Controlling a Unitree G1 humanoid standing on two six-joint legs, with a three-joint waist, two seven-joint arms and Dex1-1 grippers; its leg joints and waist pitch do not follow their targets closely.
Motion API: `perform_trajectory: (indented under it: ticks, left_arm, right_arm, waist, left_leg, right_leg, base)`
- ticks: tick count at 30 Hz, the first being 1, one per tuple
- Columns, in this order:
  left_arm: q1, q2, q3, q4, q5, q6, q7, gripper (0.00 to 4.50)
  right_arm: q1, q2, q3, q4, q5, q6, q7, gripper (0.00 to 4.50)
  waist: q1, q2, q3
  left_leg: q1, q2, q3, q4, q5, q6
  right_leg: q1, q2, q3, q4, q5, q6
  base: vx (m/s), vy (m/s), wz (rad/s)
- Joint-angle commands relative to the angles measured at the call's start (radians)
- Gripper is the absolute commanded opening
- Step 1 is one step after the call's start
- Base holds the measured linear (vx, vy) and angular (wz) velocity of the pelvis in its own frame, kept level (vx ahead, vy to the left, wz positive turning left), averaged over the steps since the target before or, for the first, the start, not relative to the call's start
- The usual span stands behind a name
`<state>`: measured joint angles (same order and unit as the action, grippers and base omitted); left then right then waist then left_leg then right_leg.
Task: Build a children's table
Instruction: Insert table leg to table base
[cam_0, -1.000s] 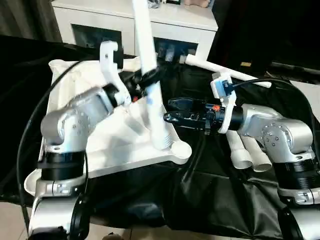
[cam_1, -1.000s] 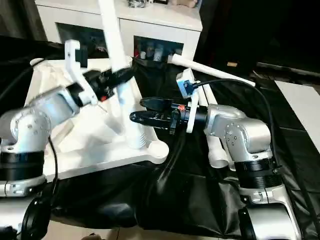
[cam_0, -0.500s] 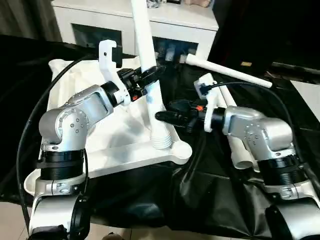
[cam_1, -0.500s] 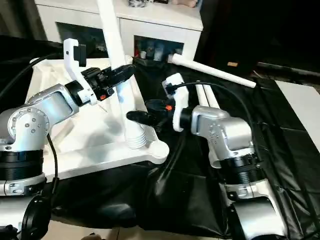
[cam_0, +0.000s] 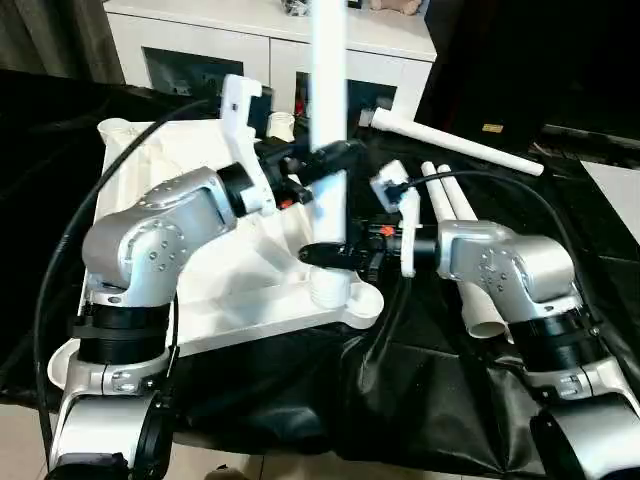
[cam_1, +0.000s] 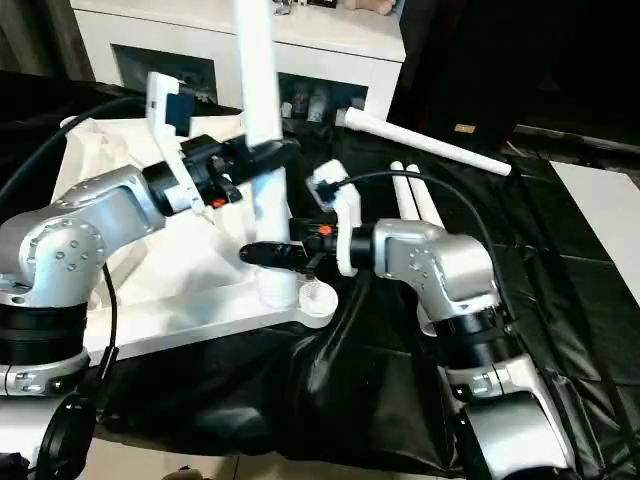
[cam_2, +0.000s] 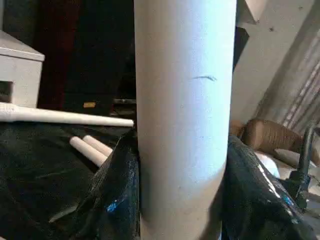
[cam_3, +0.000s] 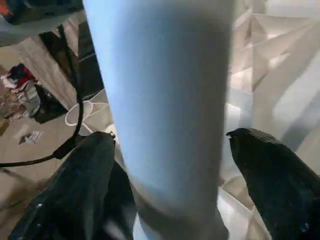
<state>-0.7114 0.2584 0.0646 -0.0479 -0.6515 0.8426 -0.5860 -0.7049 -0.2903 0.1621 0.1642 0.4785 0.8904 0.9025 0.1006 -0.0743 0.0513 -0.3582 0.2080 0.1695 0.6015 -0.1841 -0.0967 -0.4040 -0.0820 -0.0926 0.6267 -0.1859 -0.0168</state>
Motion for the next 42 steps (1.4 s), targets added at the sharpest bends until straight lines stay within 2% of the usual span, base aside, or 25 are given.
perform_trajectory:
  ticks: [1,7,15,16,20,31,32,36,38,41,42]
  left_arm:
    - [0.002,0.006,-0.021,-0.027,0.006,-0.014,-0.017,1.82]
    - [0.009,0.019,-0.042,-0.038,0.012,-0.019,-0.041,1.82]
    - [0.015,0.034,-0.056,-0.036,0.025,-0.033,-0.062,1.82]
    - [0.016,0.034,-0.057,-0.036,0.026,-0.034,-0.063,1.82]
    - [0.017,0.042,-0.063,-0.036,0.029,-0.041,-0.069,1.82]
    - [0.020,0.039,-0.061,-0.040,0.044,-0.053,-0.053,1.82]
    - [0.022,0.034,-0.050,-0.036,0.024,-0.020,-0.039,2.38]
    - [0.036,0.039,-0.036,-0.034,0.030,-0.004,-0.007,2.57]
    - [0.037,0.035,-0.019,-0.029,0.019,0.001,-0.001,2.84]
    - [0.041,0.031,0.006,-0.035,-0.004,0.015,0.010,2.95]
    - [0.042,0.031,0.007,-0.036,-0.007,0.017,0.011,3.04]
  right_arm:
    - [-0.013,-0.017,0.001,-0.008,0.004,-0.007,0.010,3.56]
    - [-0.011,-0.020,0.015,-0.011,-0.006,-0.010,0.029,3.08]
    - [-0.004,-0.027,0.020,-0.018,-0.007,-0.009,0.039,2.50]
    - [-0.002,-0.028,0.020,-0.019,-0.008,-0.010,0.040,2.29]
    - [0.001,-0.031,0.021,-0.023,-0.009,-0.009,0.045,1.98]
    - [0.008,-0.032,0.024,-0.030,-0.002,-0.011,0.055,1.86]
    - [0.009,-0.031,0.020,-0.028,-0.006,-0.018,0.049,1.86]
    - [0.016,-0.029,-0.015,-0.018,-0.016,-0.056,0.017,1.86]
    - [0.022,-0.035,-0.028,-0.020,-0.017,-0.064,0.010,1.85]
    - [0.040,-0.048,-0.050,-0.035,-0.022,-0.075,-0.010,1.85]
    - [0.043,-0.050,-0.055,-0.036,-0.023,-0.078,-0.015,1.85]
  waist:
    - [0.001,0.012,-0.061]
    - [0.001,0.012,-0.063]
    - [0.001,0.012,-0.062]
    - [0.001,0.018,-0.062]
    - [0.001,0.016,-0.063]
    - [0.001,0.014,-0.064]
    - [0.001,0.014,-0.064]
    - [0.000,0.013,-0.063]
    - [0.001,0.014,-0.063]
    - [0.003,0.014,-0.064]
    - [0.003,0.017,-0.063]
  left_leg:
    - [0.003,0.022,-0.002,-0.076,-0.162,-0.044]
    - [0.003,0.022,-0.003,-0.076,-0.154,-0.046]
    - [0.003,0.022,-0.003,-0.076,-0.161,-0.047]
    - [0.004,0.022,-0.003,-0.076,-0.161,-0.049]
    - [0.004,0.022,-0.003,-0.076,-0.162,-0.049]
    - [0.004,0.022,-0.002,-0.075,-0.154,-0.047]
    - [0.004,0.022,-0.002,-0.074,-0.152,-0.049]
    - [0.004,0.022,-0.002,-0.074,-0.154,-0.049]
    - [0.004,0.021,-0.001,-0.074,-0.159,-0.049]
    - [0.004,0.021,-0.002,-0.074,-0.155,-0.050]
    - [0.004,0.020,-0.002,-0.074,-0.155,-0.050]
  right_leg:
    - [0.058,-0.059,0.056,-0.073,-0.188,-0.141]
    - [0.059,-0.058,0.056,-0.070,-0.165,-0.147]
    - [0.059,-0.058,0.056,-0.072,-0.185,-0.138]
    - [0.058,-0.058,0.056,-0.071,-0.182,-0.140]
    - [0.058,-0.057,0.056,-0.070,-0.169,-0.148]
    - [0.060,-0.058,0.056,-0.069,-0.157,-0.152]
    - [0.060,-0.057,0.056,-0.066,-0.150,-0.155]
    - [0.059,-0.058,0.056,-0.068,-0.158,-0.154]
    - [0.059,-0.057,0.056,-0.070,-0.167,-0.152]
    - [0.060,-0.056,0.056,-0.069,-0.162,-0.151]
    - [0.059,-0.056,0.056,-0.069,-0.161,-0.152]
  base:
    - [0.000,0.000,0.00]
    - [0.000,0.000,0.00]
    - [0.000,0.000,0.00]
    - [0.000,0.000,0.00]
    - [0.000,0.000,0.00]
    - [0.000,0.000,0.00]
    - [0.000,0.000,0.00]
    - [0.000,0.000,0.00]
    - [0.000,0.000,0.00]
    - [0.000,0.000,0.00]
    - [0.000,0.000,0.00]
